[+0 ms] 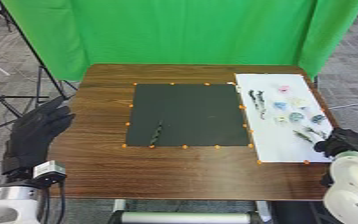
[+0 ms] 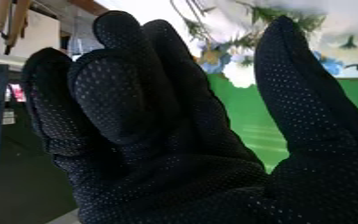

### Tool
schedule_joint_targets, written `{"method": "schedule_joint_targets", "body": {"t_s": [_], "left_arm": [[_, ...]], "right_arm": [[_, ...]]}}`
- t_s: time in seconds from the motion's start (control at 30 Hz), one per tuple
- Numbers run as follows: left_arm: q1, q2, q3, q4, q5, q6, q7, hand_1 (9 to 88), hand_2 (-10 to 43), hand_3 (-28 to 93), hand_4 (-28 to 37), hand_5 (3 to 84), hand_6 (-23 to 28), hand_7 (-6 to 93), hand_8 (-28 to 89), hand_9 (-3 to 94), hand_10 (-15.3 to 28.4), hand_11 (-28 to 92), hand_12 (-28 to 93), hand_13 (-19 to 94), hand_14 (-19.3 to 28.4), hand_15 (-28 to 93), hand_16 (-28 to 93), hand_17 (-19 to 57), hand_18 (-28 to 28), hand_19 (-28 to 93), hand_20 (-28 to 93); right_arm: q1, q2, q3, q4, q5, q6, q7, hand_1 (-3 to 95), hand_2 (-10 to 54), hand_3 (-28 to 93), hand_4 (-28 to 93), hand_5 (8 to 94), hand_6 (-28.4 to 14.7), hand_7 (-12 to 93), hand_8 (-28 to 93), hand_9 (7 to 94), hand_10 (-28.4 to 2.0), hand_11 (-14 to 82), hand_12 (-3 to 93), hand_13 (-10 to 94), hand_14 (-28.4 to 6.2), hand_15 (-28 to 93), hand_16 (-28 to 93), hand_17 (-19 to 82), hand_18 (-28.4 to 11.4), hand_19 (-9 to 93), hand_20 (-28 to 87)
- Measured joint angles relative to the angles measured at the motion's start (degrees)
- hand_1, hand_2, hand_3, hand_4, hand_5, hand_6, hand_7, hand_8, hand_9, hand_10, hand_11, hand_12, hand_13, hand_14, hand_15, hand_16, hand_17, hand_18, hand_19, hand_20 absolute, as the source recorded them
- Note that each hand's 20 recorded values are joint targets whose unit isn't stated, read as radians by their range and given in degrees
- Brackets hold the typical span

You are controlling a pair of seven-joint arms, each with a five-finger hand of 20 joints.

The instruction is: Arrange flowers

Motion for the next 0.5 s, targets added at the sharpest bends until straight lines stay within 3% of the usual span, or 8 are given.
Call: {"method": "schedule_joint_targets", "body": {"t_s": [0.33,0.5], "left_arm": [[-0.3,-0.14,-0.01,0.02,0.01,-0.03,-0.09,24.9,6.0,81,-19.1,41.1,10.7,11.5,-9,35.3,20.6,31,7,23,27.7,60,-16,-9.0,23.8,62,-3],[-0.3,-0.04,0.02,0.03,-0.22,-0.01,0.10,24.9,6.0,81,-18.9,41.1,10.7,11.5,-9,35.3,20.7,31,7,23,27.7,61,-16,-9.0,23.8,62,-3]], "right_arm": [[1.8,0.1,-1.7,1.7,0.8,-0.1,0.4,33.6,0.4,72,-19,71.7,-17.6,11,-5,73.0,-27.9,20.4,15.8,68,-15.4,73,16,50,-22.3,93,-4],[2.5,0.1,-3.0,3.1,1.0,-0.1,0.7,38.5,-1.4,72,-20,75.8,-18.2,13,-5,73.9,-28.4,11.4,14.5,68,-15.0,74,14,51,-20.8,93,-7]]}}
